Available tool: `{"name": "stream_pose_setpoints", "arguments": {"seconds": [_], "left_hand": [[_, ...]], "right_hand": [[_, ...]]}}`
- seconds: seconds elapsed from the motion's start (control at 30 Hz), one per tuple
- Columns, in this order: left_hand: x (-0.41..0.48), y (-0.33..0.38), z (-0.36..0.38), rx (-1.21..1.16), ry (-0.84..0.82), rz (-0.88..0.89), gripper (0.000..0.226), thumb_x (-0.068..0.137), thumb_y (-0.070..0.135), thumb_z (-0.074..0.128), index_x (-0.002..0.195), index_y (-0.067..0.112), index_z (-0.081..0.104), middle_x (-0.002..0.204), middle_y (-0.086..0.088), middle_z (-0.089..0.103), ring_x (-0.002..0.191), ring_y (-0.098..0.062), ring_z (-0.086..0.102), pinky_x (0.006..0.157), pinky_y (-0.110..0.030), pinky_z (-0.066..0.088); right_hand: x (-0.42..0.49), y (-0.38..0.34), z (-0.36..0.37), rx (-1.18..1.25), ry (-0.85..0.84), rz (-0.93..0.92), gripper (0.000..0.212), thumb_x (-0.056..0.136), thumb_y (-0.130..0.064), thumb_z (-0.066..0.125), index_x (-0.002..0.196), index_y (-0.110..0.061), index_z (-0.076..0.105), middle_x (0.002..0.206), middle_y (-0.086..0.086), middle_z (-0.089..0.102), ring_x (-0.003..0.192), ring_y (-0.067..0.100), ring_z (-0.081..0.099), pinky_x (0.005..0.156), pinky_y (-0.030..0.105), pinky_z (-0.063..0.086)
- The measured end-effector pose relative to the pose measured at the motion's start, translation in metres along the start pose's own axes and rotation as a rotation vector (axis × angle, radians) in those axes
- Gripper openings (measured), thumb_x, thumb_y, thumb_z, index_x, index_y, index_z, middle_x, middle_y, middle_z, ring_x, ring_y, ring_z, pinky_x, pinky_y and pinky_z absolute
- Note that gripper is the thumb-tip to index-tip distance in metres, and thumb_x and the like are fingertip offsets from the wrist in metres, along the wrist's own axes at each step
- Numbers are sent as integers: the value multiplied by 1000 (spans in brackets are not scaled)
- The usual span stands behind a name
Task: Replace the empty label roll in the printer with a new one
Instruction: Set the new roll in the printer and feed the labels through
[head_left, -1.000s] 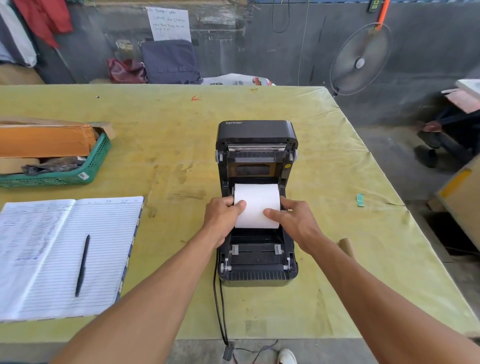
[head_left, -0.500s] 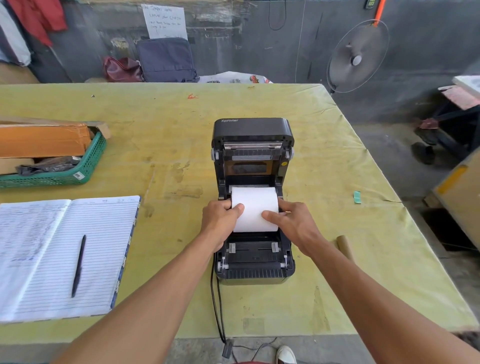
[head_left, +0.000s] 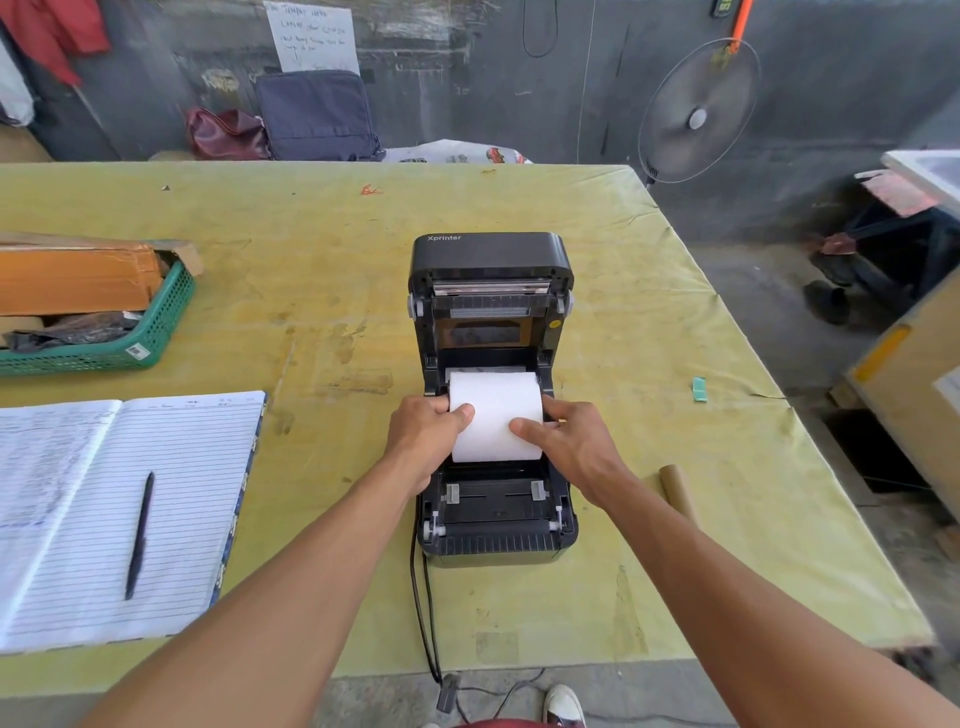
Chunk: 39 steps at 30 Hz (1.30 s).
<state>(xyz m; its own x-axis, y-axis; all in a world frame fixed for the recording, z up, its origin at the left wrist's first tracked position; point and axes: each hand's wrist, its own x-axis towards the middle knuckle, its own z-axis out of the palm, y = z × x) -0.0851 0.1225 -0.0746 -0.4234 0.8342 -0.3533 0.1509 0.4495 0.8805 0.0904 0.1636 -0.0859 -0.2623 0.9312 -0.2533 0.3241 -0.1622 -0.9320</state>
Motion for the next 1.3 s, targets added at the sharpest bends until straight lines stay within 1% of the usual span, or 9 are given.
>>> {"name": "stream_pose_setpoints", "arguments": {"seconds": [0.07, 0.17, 0.23, 0.4, 0.5, 0.63, 0.8, 0.97, 1.3], "left_hand": [[-2, 1, 1, 1, -2, 11, 11, 89, 21, 68, 84, 12, 64, 94, -7, 65, 89, -27, 66, 93, -54, 53], [-2, -2, 0, 5, 13, 9, 19, 89, 18, 69, 81, 1, 67, 96, -12, 71, 90, -32, 68, 93, -55, 52], [-3, -4, -1, 33, 8, 17, 15, 88, 17, 70, 84, 3, 68, 94, -11, 70, 86, -28, 67, 94, -55, 52], [-6, -6, 5, 220, 103, 7, 38, 86, 22, 73, 120, 5, 67, 123, -9, 68, 112, -27, 63, 99, -42, 50], [-8, -3, 4, 238, 118, 28, 49, 85, 21, 74, 131, 12, 60, 127, -8, 66, 112, -25, 63, 99, -39, 50], [-7, 4, -2, 370, 106, 60, 78, 83, 23, 77, 148, 13, 37, 141, -10, 55, 123, -28, 55, 103, -38, 46], [-2, 14, -7, 699, 6, 335, 86, 83, 19, 76, 152, 15, 26, 156, -4, 34, 141, -24, 34, 110, -37, 33], [4, 22, -8, 907, -90, 474, 69, 83, 14, 75, 143, 12, 44, 147, -9, 46, 135, -26, 40, 105, -39, 37], [-19, -14, 7, 1087, 180, 681, 65, 75, 17, 81, 131, 17, 49, 136, -1, 52, 125, -23, 41, 105, -42, 37]], "right_hand": [[1, 0, 0, -22, 8, 1, 47, 87, -19, 77, 130, -6, 64, 108, 6, 76, 90, 18, 74, 85, 27, 58], [-1, 4, 2, -52, 31, -40, 43, 87, -17, 76, 128, -8, 66, 99, 0, 77, 83, 10, 73, 69, 12, 54], [-3, 7, 4, -84, 48, -51, 42, 86, -17, 77, 127, -11, 67, 99, 2, 78, 83, 11, 73, 65, 11, 51], [-1, 9, 6, -242, 118, -42, 38, 79, -21, 83, 115, -13, 73, 89, -6, 73, 72, 1, 64, 59, 13, 44], [1, 8, 5, -291, 134, -60, 47, 76, -25, 85, 119, -12, 68, 94, -9, 65, 75, 5, 61, 62, 18, 45], [6, 2, -1, -337, 90, -46, 80, 71, -30, 89, 138, -15, 48, 108, -4, 61, 86, 15, 64, 66, 23, 46], [13, -12, -10, -667, 11, -201, 105, 71, -35, 88, 154, -24, 25, 149, 7, 41, 126, 30, 48, 98, 42, 46], [15, -23, -7, -1051, -55, -394, 86, 76, -40, 82, 150, -24, 39, 150, 0, 45, 128, 29, 39, 99, 43, 42], [-1, 5, 2, -1159, 109, -629, 67, 71, -37, 86, 125, -15, 54, 123, 3, 58, 110, 28, 49, 89, 40, 44]]}}
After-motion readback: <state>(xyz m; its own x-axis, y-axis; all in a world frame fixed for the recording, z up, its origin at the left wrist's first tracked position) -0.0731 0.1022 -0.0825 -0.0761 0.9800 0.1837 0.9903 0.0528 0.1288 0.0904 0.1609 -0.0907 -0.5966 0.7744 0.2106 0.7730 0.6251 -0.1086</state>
